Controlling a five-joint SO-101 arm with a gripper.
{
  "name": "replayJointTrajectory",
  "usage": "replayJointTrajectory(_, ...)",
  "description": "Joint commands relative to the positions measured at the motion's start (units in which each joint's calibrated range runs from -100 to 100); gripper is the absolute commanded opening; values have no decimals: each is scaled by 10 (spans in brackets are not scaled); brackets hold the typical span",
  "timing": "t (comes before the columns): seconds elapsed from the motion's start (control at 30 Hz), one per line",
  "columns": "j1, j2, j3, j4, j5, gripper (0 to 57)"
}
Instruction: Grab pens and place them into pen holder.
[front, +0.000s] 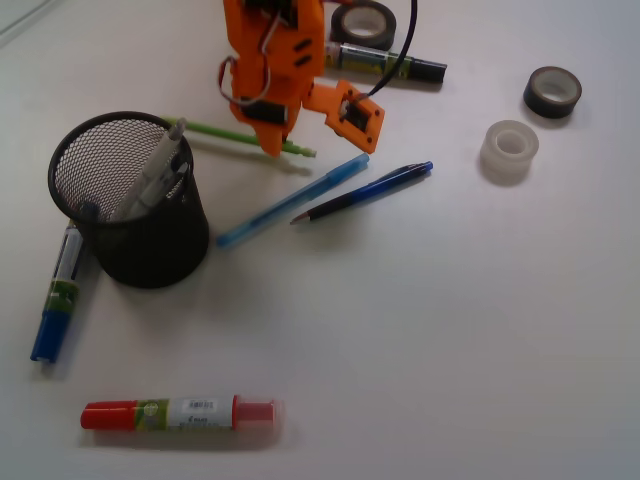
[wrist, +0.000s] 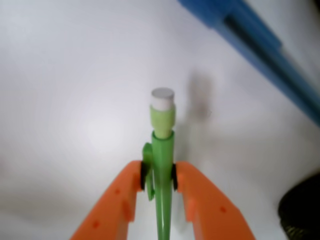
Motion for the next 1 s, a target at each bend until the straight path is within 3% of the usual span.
replayJointTrajectory(0.0,15,-145,83,2,-60,3)
replayJointTrajectory(0.2,27,-360,125,3,-110,3)
replayJointTrajectory(0.47,37,-546,27,-72,-214,3)
replayJointTrajectory(0.77,50,-535,55,-374,-311,3)
replayJointTrajectory(0.97,66,-469,115,-565,-324,3)
